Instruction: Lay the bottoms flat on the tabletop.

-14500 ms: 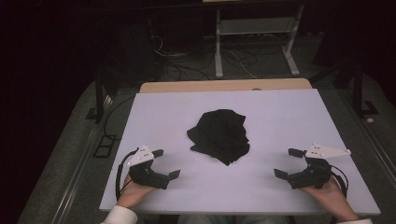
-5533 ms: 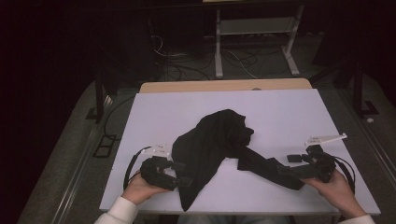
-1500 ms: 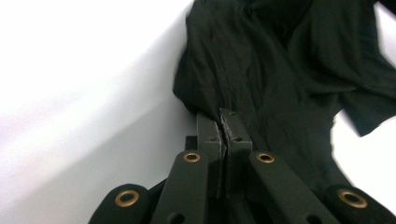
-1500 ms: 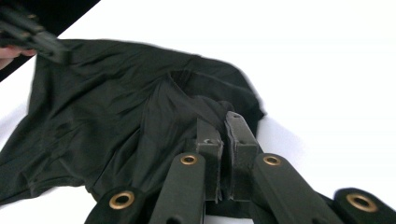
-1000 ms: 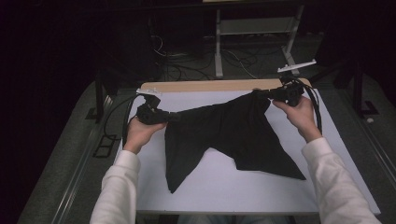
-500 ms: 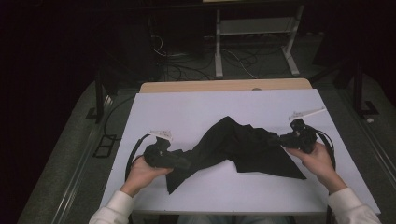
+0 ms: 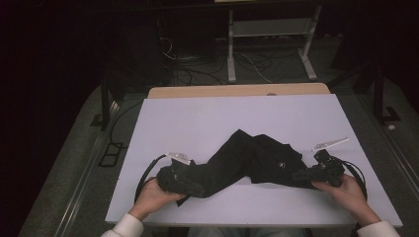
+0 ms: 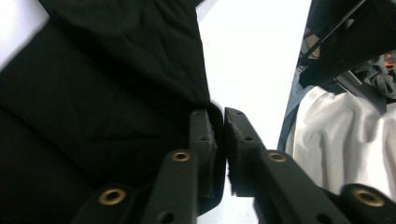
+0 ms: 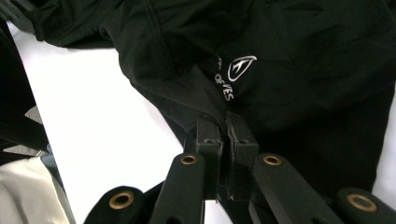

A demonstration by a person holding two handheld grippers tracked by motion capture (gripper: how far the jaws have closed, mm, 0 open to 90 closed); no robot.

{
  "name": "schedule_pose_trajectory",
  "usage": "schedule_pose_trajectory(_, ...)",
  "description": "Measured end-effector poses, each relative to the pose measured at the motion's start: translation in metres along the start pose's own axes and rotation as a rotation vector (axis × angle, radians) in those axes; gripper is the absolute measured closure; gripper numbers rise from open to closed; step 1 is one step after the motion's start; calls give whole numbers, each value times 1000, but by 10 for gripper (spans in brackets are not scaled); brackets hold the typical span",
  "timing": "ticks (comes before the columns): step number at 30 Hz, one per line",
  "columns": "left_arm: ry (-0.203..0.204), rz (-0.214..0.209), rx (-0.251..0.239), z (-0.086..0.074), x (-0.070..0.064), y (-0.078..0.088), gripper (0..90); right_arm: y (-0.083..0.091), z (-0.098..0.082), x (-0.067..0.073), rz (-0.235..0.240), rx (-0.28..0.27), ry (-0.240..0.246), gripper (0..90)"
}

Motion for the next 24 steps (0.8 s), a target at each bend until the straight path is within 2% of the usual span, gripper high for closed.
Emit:
schedule_pose_trajectory(3,-26,18,-23,14,-3,7,657,0,-4,0,-14,10,14,842)
schedule_pose_trajectory(7,-57,50,-95,36,-3,15,492,0,-6,0,-33,25,35,842)
schedule_pose_trajectory(9,-53,65,-126,47,0,16,437,1,-7,0,-43,30,49,841)
schedule_pose_trajectory(13,-22,123,-170,67,14,12,353,3,-10,-4,-71,43,44,841)
schedule_pose_trajectory(17,9,144,-209,85,34,7,346,5,-13,-7,-77,47,25,841)
schedule_pose_trajectory(19,31,147,-217,92,45,3,346,7,-13,-9,-84,40,24,841)
schedule_pose_trajectory(21,43,170,-219,97,59,-2,349,7,-14,-9,-86,40,19,840)
schedule_pose_trajectory(22,62,179,-218,99,68,-4,361,8,-14,-9,-87,39,18,840)
schedule_pose_trajectory(24,119,162,-232,99,84,-9,375,9,-15,-9,-88,37,12,840)
Point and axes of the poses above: each handheld gripper's, and its own axes: y roughly backward along the jaws, z roughly out of its top, x roughly to its left, the point moved 6 cm from there along -y, roughly forward along the jaws, and after that the axes turned 14 degrees about -z, right-handed, at the moved point
